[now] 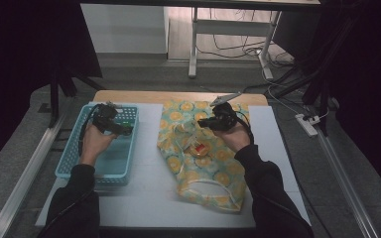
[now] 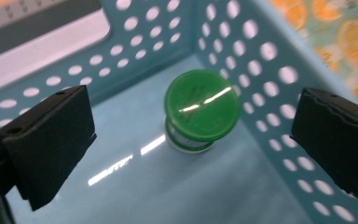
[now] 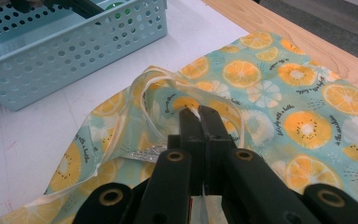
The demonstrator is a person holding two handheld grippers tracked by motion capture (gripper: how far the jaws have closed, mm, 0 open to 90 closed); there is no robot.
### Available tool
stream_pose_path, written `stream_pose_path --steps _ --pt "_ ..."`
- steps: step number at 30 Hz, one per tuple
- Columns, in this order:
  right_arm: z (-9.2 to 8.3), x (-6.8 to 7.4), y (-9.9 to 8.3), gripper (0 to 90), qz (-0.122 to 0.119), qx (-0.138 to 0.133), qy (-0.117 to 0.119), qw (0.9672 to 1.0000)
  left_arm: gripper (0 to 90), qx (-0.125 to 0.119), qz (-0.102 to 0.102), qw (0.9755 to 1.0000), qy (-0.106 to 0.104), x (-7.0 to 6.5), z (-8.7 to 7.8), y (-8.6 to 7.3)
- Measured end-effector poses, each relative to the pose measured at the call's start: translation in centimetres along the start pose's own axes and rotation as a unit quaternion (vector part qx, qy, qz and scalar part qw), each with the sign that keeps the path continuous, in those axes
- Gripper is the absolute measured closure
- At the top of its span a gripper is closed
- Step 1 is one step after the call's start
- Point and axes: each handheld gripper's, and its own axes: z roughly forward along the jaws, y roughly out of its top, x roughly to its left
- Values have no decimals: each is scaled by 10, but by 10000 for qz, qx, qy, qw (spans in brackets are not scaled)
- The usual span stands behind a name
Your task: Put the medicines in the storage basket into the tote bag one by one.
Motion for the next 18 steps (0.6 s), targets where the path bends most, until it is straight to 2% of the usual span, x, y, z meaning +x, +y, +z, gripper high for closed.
stream_pose_path --steps 4,9,14,16,18 --pt "0 0 0 900 10 -8 2 10000 0 66 20 10000 -10 0 6 3" --pt "0 0 0 900 -1 2 11 10000 72 133 62 9999 -5 0 12 4" --pt "-1 -1 0 900 6 -8 2 10000 258 176 194 9995 -165 -2 16 4" --pt "-1 -1 0 900 10 -9 2 10000 356 230 243 9993 -154 -3 16 5" --pt "-1 -1 -1 900 22 -11 1 10000 486 197 222 9992 -255 -2 14 5"
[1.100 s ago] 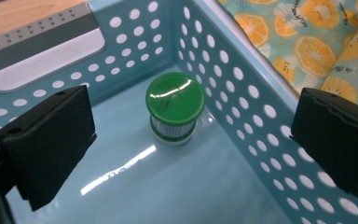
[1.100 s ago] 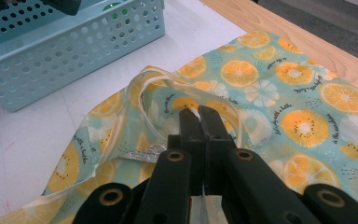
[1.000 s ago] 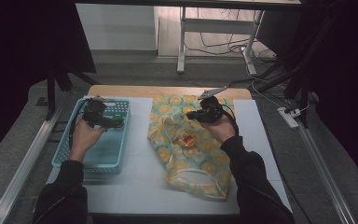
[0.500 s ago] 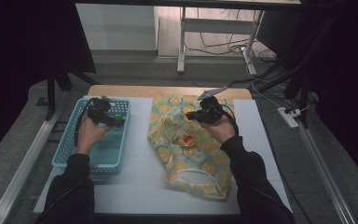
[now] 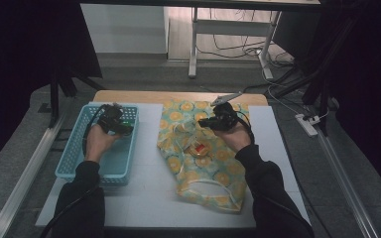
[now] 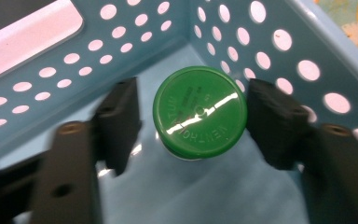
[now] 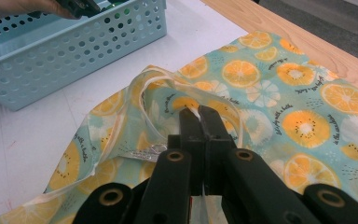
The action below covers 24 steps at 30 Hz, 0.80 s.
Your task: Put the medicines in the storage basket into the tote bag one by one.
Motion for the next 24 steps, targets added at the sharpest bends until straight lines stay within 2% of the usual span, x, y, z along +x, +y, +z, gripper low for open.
stream_pose_path --steps 6,10,16,24 --pt "0 -1 0 900 11 -8 8 10000 517 21 -211 9997 -73 2 -2 -1" --pt "0 0 0 900 5 -18 13 10000 518 75 -202 9998 -15 2 -5 -1" --pt "-1 -1 0 900 35 -49 32 10000 519 -85 -187 9998 2 0 -19 1" --pt "-1 0 -1 900 39 -59 41 10000 519 -272 -198 9993 -136 -3 -41 6"
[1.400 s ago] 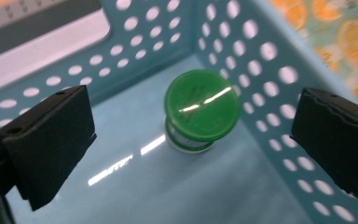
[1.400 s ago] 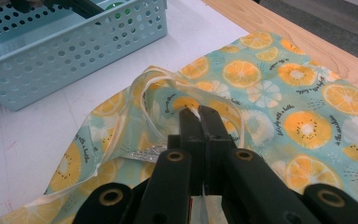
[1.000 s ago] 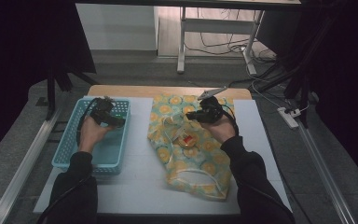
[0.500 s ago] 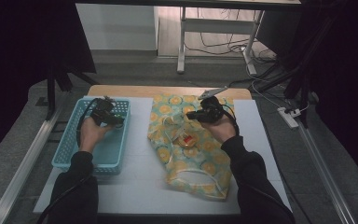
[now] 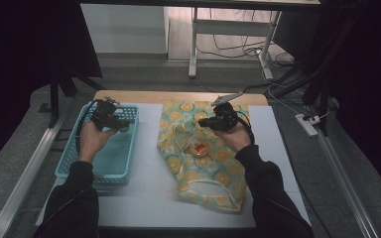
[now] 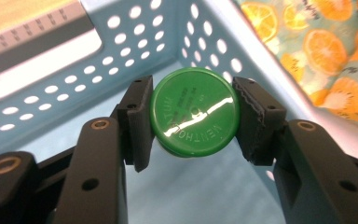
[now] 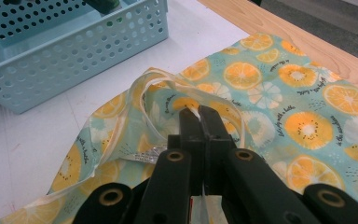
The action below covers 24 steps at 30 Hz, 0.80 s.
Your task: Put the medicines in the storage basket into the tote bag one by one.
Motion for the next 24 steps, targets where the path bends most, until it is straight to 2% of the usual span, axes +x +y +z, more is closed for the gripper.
stream_pose_path --steps 7,13,24 --pt "-1 0 0 900 -4 2 -11 10000 519 -62 140 9999 -61 -6 -18 2" --pt "-1 0 1 900 -15 -7 -10 10000 519 -194 201 9993 -245 -13 -29 4" --pt "-1 0 1 900 -13 -9 -19 10000 519 -274 529 9971 -481 -40 -38 10"
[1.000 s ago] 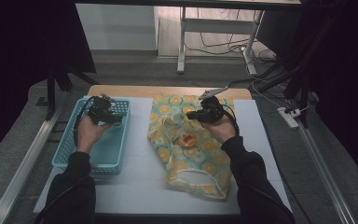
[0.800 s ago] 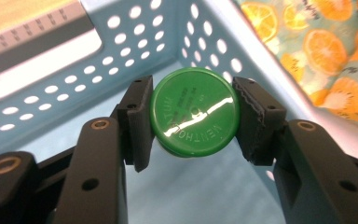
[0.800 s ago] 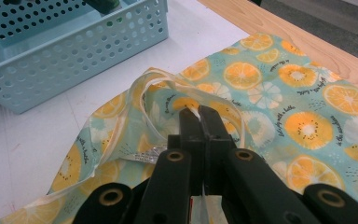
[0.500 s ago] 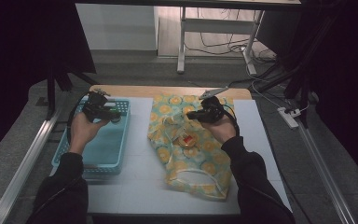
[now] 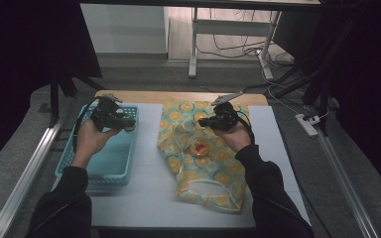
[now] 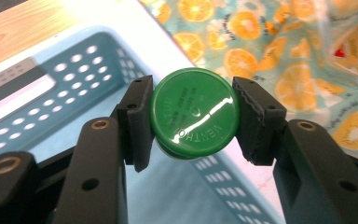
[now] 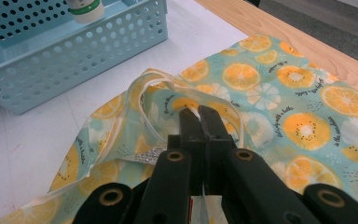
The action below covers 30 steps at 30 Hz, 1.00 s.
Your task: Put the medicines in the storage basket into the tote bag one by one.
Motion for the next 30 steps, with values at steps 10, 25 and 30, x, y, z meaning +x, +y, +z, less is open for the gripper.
stream_pose_path --steps 10,25,30 --pt "1 0 1 900 0 -2 -2 10000 519 -49 331 9988 -369 -35 6 14" --pt "2 -2 0 900 27 -7 -25 10000 519 36 994 9902 -985 -96 35 40" --pt "2 -2 0 900 49 -11 -29 10000 519 64 1177 9860 -1177 -116 50 49"
